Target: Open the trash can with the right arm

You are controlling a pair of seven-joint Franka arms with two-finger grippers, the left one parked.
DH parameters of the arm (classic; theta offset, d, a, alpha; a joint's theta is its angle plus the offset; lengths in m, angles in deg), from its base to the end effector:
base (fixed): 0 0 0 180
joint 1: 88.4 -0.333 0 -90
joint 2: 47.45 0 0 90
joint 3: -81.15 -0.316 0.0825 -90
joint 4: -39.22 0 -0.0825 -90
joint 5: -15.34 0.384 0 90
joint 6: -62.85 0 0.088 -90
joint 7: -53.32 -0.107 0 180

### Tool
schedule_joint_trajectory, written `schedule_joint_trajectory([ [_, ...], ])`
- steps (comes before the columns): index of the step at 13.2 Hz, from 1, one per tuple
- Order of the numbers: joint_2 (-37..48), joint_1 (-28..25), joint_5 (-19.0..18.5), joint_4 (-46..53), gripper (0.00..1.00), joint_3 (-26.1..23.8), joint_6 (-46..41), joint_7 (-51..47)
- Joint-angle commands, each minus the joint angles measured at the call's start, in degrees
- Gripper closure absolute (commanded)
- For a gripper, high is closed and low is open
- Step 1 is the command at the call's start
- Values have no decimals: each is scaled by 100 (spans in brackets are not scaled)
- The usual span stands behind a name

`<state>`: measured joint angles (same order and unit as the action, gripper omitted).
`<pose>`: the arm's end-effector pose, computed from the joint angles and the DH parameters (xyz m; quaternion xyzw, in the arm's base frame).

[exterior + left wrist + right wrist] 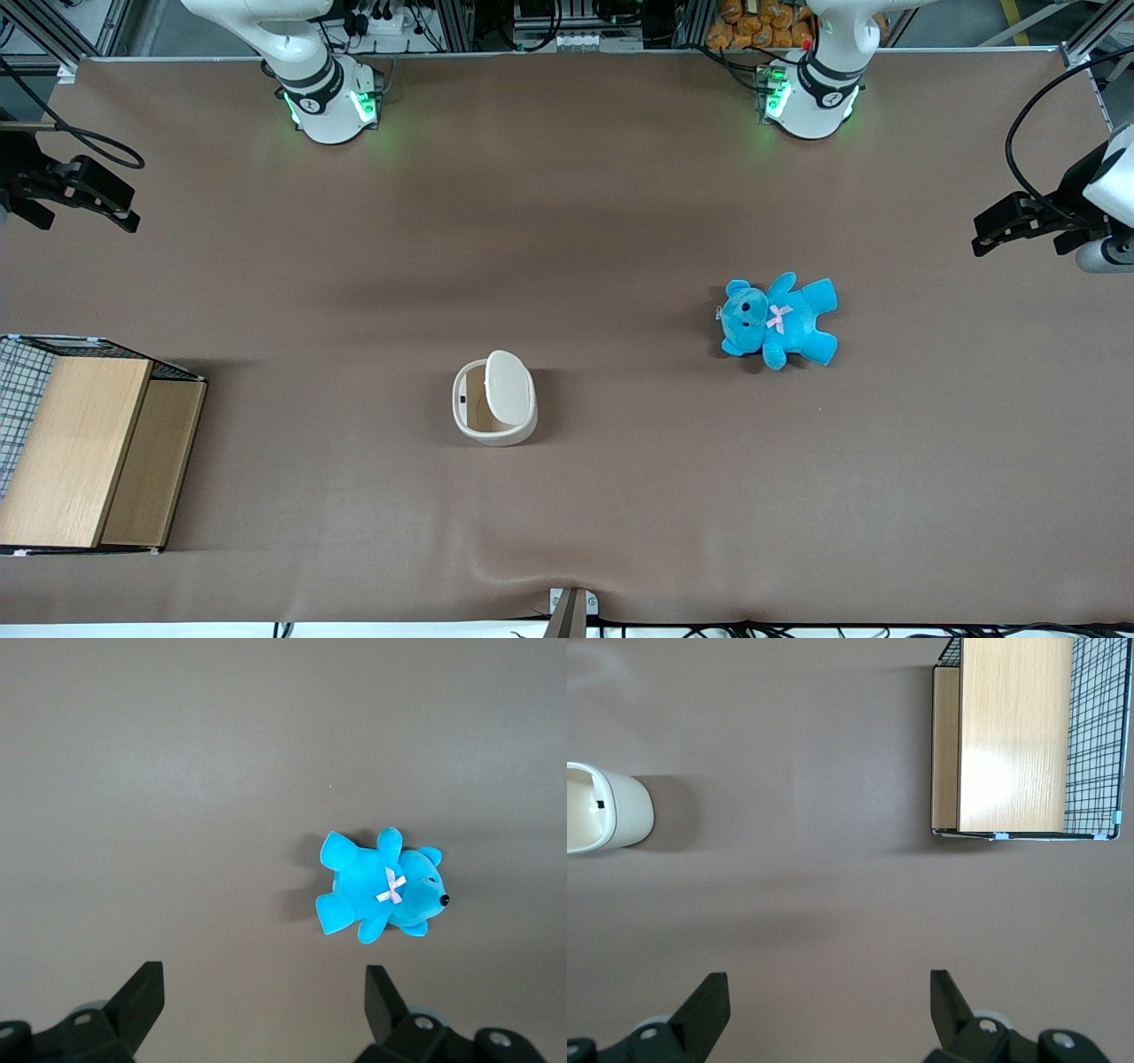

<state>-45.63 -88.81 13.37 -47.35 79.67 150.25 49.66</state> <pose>0.5399 0.0143 0.6660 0.9994 -0.0166 0.0239 0.0164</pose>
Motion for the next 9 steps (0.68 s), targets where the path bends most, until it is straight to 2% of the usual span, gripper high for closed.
schedule_joint_trajectory([
  [1,-7,111,118,26,0,-37,-13,93],
  [9,-51,120,110,61,0,-37,-12,102],
])
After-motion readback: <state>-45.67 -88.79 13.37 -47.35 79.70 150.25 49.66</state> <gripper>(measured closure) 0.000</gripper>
